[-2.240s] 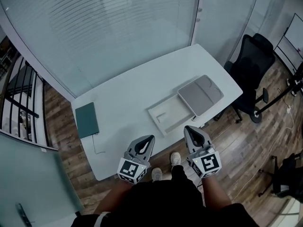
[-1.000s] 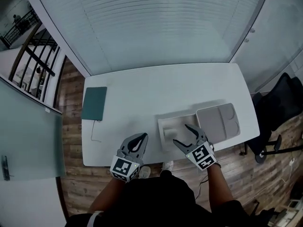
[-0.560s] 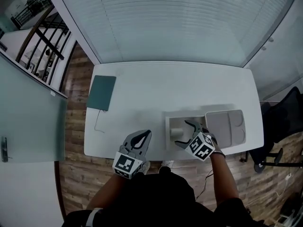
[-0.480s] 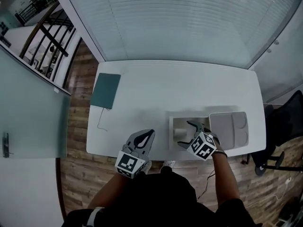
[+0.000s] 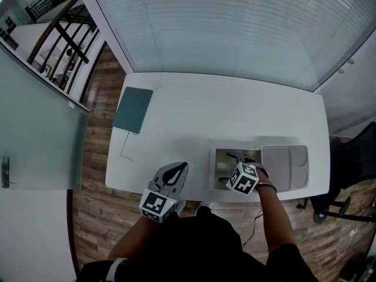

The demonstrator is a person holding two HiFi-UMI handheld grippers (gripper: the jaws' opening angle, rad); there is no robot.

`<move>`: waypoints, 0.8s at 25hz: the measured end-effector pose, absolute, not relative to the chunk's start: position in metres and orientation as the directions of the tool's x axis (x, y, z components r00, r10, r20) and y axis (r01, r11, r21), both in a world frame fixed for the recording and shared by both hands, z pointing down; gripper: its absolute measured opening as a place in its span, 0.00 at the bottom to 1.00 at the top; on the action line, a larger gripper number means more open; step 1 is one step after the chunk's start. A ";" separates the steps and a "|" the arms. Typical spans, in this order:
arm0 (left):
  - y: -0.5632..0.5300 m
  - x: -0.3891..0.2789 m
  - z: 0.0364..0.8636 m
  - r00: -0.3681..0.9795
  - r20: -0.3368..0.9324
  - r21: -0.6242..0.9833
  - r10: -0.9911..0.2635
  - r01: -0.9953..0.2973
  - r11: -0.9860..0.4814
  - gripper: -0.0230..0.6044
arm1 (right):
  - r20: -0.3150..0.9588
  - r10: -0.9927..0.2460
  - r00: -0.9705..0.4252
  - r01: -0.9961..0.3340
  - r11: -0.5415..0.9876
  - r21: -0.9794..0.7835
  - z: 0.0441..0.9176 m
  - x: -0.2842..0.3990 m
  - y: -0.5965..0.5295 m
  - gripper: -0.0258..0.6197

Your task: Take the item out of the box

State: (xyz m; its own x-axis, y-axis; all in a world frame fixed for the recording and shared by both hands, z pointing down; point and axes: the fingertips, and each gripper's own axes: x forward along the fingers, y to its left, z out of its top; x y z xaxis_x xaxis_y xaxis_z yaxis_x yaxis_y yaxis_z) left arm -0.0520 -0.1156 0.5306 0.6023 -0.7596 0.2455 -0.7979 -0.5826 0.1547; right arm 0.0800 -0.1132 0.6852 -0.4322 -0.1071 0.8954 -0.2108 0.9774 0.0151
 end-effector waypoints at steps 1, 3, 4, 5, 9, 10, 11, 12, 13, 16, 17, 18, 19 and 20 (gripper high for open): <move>-0.117 -0.051 0.531 0.603 0.244 0.154 -0.759 -0.797 -0.584 0.05 | 0.900 -0.102 -0.423 -0.203 0.979 0.015 0.687 0.081 -0.113 0.73; -0.121 -0.050 0.531 0.603 0.245 0.150 -0.759 -0.797 -0.584 0.05 | 0.906 -0.088 -0.413 -0.196 0.981 0.005 0.692 0.080 -0.112 0.73; -0.122 -0.050 0.531 0.603 0.244 0.149 -0.760 -0.797 -0.585 0.05 | 0.908 -0.079 -0.412 -0.196 0.981 -0.004 0.693 0.079 -0.111 0.72; -0.124 -0.050 0.530 0.604 0.242 0.148 -0.760 -0.797 -0.586 0.05 | 0.909 -0.070 -0.412 -0.198 0.980 -0.015 0.694 0.079 -0.110 0.72; -0.124 -0.049 0.530 0.605 0.237 0.153 -0.760 -0.796 -0.586 0.05 | 0.907 -0.054 -0.417 -0.189 0.981 -0.028 0.691 0.076 -0.105 0.63; -0.124 -0.049 0.531 0.605 0.239 0.155 -0.759 -0.796 -0.586 0.05 | 0.908 -0.061 -0.415 -0.181 0.983 -0.017 0.690 0.075 -0.105 0.58; -0.125 -0.047 0.531 0.608 0.239 0.155 -0.757 -0.794 -0.588 0.05 | 0.907 -0.071 -0.414 -0.174 0.985 -0.002 0.690 0.074 -0.106 0.53; -0.125 -0.046 0.530 0.611 0.237 0.156 -0.755 -0.791 -0.592 0.05 | 0.906 -0.083 -0.414 -0.169 0.986 0.013 0.689 0.074 -0.107 0.47; -0.126 -0.045 0.530 0.614 0.236 0.158 -0.753 -0.789 -0.594 0.05 | 0.906 -0.094 -0.414 -0.166 0.986 0.027 0.689 0.073 -0.108 0.40; -0.131 -0.045 0.529 0.612 0.229 0.166 -0.757 -0.791 -0.589 0.05 | 0.910 -0.107 -0.401 -0.153 0.987 0.049 0.688 0.074 -0.107 0.31; -0.134 -0.045 0.527 0.610 0.222 0.165 -0.760 -0.792 -0.588 0.05 | 0.911 -0.107 -0.398 -0.150 0.987 0.050 0.688 0.074 -0.106 0.31; -0.137 -0.046 0.524 0.609 0.216 0.161 -0.764 -0.793 -0.587 0.05 | 0.911 -0.107 -0.398 -0.149 0.988 0.050 0.688 0.074 -0.106 0.30; -0.140 -0.048 0.522 0.607 0.212 0.157 -0.766 -0.794 -0.587 0.05 | 0.910 -0.108 -0.401 -0.150 0.987 0.051 0.687 0.074 -0.106 0.30; -0.141 -0.048 0.521 0.607 0.209 0.153 -0.767 -0.795 -0.587 0.05 | 0.908 -0.111 -0.403 -0.153 0.987 0.053 0.687 0.074 -0.107 0.30</move>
